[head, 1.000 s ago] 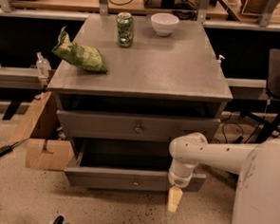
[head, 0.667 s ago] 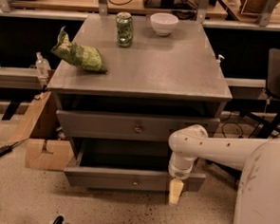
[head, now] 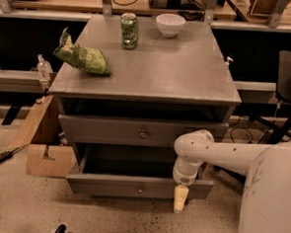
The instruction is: Open middle drawer
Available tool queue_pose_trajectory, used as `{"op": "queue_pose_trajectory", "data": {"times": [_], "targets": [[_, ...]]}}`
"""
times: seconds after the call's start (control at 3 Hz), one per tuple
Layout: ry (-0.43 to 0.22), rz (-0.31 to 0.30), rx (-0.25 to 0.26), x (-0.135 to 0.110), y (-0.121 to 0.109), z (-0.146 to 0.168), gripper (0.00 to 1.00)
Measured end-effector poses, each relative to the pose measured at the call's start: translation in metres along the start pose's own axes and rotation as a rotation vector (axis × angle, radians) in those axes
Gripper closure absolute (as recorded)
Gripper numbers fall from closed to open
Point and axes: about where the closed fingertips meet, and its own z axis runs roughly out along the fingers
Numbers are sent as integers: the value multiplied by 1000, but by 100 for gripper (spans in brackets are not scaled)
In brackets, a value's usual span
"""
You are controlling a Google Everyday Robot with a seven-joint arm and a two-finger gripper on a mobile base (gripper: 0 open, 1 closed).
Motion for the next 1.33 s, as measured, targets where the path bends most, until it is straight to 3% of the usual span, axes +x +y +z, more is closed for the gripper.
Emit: {"op": "queue_pose_trajectory", "data": {"times": [0.33,0.67,1.0,1.33], "targets": [[0,0,0,0,0,0,0],[13,44,-44,6,8,14,25],[4,126,-109,14,38,21,50],[4,126,-109,13,37,20,73]]}}
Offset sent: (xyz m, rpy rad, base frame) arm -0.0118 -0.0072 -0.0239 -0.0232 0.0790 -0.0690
